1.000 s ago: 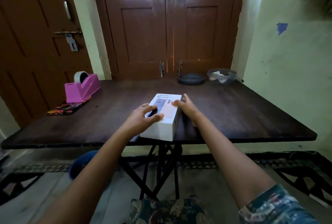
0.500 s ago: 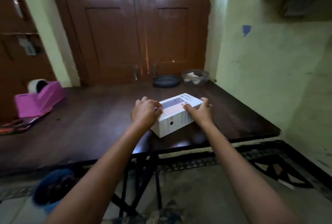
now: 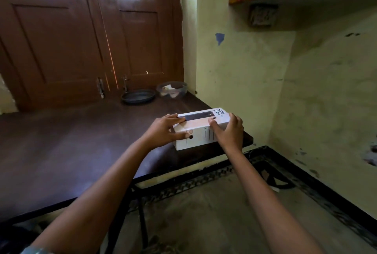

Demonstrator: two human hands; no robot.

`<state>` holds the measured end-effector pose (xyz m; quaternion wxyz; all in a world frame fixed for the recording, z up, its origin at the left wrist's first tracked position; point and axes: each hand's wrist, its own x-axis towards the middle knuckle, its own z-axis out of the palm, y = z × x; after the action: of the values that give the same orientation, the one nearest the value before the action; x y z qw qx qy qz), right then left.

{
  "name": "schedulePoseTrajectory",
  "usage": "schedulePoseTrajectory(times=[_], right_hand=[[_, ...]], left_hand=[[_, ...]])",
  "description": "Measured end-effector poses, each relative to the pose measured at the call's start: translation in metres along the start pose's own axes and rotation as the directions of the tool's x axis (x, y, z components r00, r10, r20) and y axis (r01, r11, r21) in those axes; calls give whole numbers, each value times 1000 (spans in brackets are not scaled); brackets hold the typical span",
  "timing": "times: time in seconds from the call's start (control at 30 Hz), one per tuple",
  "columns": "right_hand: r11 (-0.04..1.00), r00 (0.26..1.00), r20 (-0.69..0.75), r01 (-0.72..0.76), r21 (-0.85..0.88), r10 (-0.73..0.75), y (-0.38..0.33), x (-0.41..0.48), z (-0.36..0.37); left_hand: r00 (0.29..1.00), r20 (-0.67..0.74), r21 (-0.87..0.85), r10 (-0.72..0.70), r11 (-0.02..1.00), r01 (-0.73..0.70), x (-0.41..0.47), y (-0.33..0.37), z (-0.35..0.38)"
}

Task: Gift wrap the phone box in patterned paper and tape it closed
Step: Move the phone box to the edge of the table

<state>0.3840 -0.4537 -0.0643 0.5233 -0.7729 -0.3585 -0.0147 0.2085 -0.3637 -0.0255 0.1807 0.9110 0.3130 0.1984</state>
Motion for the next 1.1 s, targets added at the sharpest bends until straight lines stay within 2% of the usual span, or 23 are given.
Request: schedulePoseTrajectory(times=[0.27,0.4,0.53,0.73,0.87,1.1], right_hand=[[997,998,0,-63,-50,63,2,3,-13],[983,992,-57,98,-157,-108,-9,-7,-13],[971,971,1,238,25,-238,-42,-26,-1],[916,893,209,376,140,-399,-106,-67,51],[892,818,361,380,246,-448,-152,-100,106],[850,645,554,392,352,-526,-233,-157,200]], left_hand=[[999,-37,-6,40,999,-40,8,2,15],[995,-56,-35,79,996,-81,3,-1,11],[980,-184,-80,71,993,-87,-16,-17,-8],[939,-334,-65,-87,995,69,-67,-74,-69],[876,-436,-32,-206,976,213,-123,-123,-116],[757,-510,-32,-408,889,458,-219,-197,-182]])
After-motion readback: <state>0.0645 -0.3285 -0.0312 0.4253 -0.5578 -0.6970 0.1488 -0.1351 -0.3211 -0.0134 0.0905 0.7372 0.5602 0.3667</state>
